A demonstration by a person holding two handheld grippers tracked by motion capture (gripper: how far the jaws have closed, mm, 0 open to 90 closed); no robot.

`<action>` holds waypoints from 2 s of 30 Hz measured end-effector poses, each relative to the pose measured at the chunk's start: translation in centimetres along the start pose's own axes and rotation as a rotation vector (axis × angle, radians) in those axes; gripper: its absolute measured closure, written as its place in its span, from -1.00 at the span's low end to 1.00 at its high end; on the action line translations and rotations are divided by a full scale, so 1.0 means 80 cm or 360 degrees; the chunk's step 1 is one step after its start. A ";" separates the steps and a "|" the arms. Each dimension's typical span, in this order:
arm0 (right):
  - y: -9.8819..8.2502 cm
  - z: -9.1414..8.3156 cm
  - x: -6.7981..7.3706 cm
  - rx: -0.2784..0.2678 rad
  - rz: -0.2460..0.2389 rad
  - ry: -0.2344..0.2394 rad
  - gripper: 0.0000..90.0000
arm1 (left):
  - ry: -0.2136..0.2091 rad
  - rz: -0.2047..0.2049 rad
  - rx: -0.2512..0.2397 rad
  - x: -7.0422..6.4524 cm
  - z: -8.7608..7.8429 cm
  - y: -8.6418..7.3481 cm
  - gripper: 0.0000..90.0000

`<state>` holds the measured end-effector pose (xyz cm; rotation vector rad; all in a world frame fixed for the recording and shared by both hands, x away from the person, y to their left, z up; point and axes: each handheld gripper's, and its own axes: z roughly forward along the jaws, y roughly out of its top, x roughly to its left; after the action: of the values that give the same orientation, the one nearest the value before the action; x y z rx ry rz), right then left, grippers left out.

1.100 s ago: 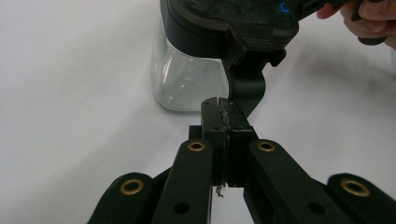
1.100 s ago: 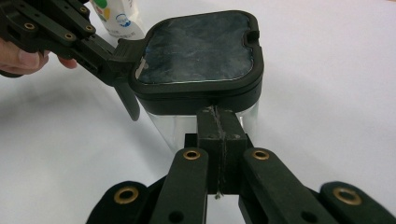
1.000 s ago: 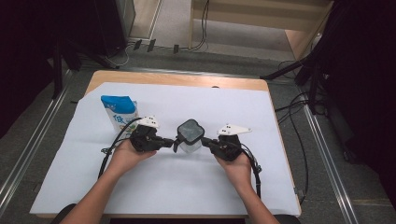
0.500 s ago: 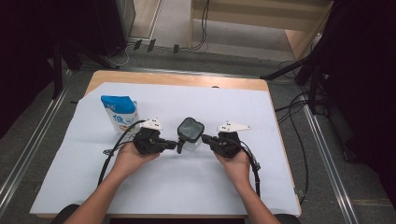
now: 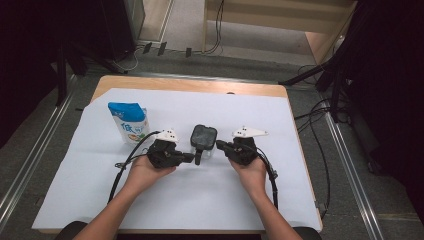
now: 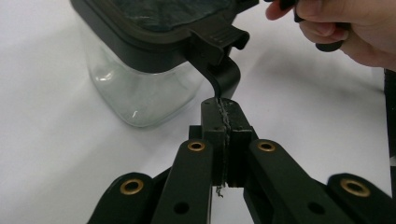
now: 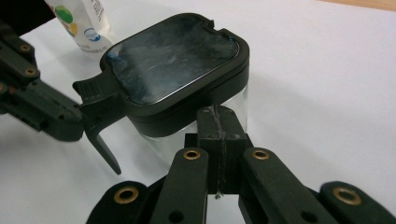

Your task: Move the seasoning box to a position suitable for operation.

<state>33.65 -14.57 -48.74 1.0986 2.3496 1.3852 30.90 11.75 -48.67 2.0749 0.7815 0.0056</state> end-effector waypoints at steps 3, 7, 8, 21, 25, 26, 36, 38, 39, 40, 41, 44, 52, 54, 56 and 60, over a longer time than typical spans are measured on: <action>0.001 0.003 -0.001 -0.0007 0.0006 -0.0005 1.00 | 0.0021 0.0020 0.0006 -0.004 0.003 0.002 1.00; 0.003 0.005 0.000 -0.0005 0.0002 -0.0017 1.00 | 0.0034 0.0021 -0.0001 -0.008 0.006 0.003 1.00; 0.003 0.005 0.000 -0.0007 0.0006 -0.0020 1.00 | 0.0029 0.0020 -0.0004 -0.009 0.007 0.003 1.00; 0.006 0.010 -0.004 -0.0044 0.0055 -0.0037 1.00 | 0.0046 0.0093 0.0004 -0.021 0.027 0.010 1.00; 0.006 0.005 -0.004 -0.0060 0.0055 -0.0044 1.00 | 0.0038 0.0089 -0.0003 -0.023 0.031 0.012 1.00; 0.006 0.004 -0.005 -0.0069 0.0054 -0.0047 1.00 | 0.0040 0.0093 -0.0004 -0.024 0.033 0.013 1.00; -0.002 -0.011 -0.007 -0.0066 0.0082 -0.0058 1.00 | -0.0010 0.0099 0.0038 -0.018 0.032 0.015 1.00; -0.006 -0.016 -0.004 -0.0056 0.0068 -0.0052 1.00 | -0.0028 0.0072 0.0042 -0.014 0.025 0.013 1.00; -0.006 -0.018 -0.002 -0.0053 0.0068 -0.0047 1.00 | -0.0029 0.0072 0.0053 -0.011 0.019 0.013 1.00; -0.006 -0.018 -0.002 -0.0053 0.0068 -0.0047 1.00 | -0.0029 0.0072 0.0053 -0.011 0.019 0.013 1.00; -0.007 -0.020 -0.001 -0.0047 0.0070 -0.0046 1.00 | -0.0032 0.0071 0.0066 -0.009 0.014 0.012 1.00; -0.012 -0.028 0.005 -0.0051 0.0082 -0.0020 1.00 | -0.0078 0.0049 0.0083 -0.005 0.005 0.011 0.99; -0.021 -0.041 0.023 -0.0036 0.0062 0.0031 1.00 | -0.0067 0.0065 0.0039 0.003 -0.020 0.007 1.00; -0.023 -0.041 0.032 -0.0019 0.0033 0.0051 1.00 | -0.0066 0.0051 0.0033 0.009 -0.025 0.005 1.00; -0.024 -0.040 0.035 -0.0013 0.0031 0.0057 1.00 | -0.0062 0.0047 0.0031 0.011 -0.026 0.005 1.00; -0.028 -0.031 0.048 0.0027 -0.0003 0.0090 1.00 | -0.0047 0.0028 0.0031 0.015 -0.027 0.003 1.00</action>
<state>28.60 -14.22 -48.52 1.0753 2.4054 1.4167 31.36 13.90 -47.47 2.0958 0.7480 -0.0227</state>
